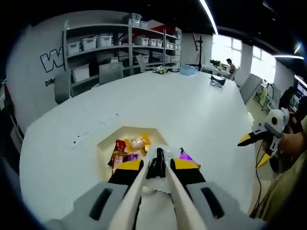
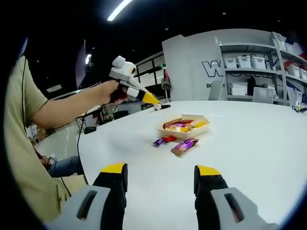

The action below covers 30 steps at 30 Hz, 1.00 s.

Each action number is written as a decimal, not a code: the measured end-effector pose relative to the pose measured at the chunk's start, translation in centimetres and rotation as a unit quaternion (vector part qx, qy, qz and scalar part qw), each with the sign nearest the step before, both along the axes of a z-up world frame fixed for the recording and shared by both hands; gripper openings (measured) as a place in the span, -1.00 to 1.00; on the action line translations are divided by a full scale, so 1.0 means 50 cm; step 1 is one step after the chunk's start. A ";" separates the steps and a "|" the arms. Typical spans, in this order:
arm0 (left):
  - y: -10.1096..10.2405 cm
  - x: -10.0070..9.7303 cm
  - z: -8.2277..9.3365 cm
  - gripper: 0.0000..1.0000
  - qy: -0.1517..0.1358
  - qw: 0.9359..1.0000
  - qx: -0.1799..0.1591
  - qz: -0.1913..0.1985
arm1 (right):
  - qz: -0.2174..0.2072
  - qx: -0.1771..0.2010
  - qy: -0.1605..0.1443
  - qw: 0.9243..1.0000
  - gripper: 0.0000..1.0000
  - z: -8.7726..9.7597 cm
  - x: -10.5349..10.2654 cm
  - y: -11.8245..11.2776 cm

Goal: Place the target food into the container with the food tongs after gripping and lifting it, then release it inside without dropping or visibly crushing the food.

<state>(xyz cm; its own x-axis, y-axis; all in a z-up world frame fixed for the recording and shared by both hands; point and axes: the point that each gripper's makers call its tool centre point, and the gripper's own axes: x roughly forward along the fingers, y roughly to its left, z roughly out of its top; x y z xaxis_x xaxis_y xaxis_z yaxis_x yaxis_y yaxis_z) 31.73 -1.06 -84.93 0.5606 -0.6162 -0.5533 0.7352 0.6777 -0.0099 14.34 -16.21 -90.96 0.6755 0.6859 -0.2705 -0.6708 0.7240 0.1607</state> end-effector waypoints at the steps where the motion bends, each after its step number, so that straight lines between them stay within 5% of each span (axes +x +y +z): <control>1: 0.001 0.005 0.002 -0.60 -0.001 1.000 0.000 0.001 | 0.000 0.000 0.000 1.000 0.07 0.000 0.000 0.000; 30: -0.034 0.118 -0.008 -0.60 -0.004 1.000 0.013 0.025 | -0.007 0.001 0.000 1.000 0.06 0.002 0.004 -0.014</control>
<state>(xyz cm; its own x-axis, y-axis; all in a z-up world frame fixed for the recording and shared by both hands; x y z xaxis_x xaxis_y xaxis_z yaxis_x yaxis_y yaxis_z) 37.66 -2.77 -85.33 0.5948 -0.5734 -0.5634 0.7009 0.7131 0.0143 14.56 -16.93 -90.85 0.6848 0.6772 -0.2689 -0.6612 0.7327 0.1612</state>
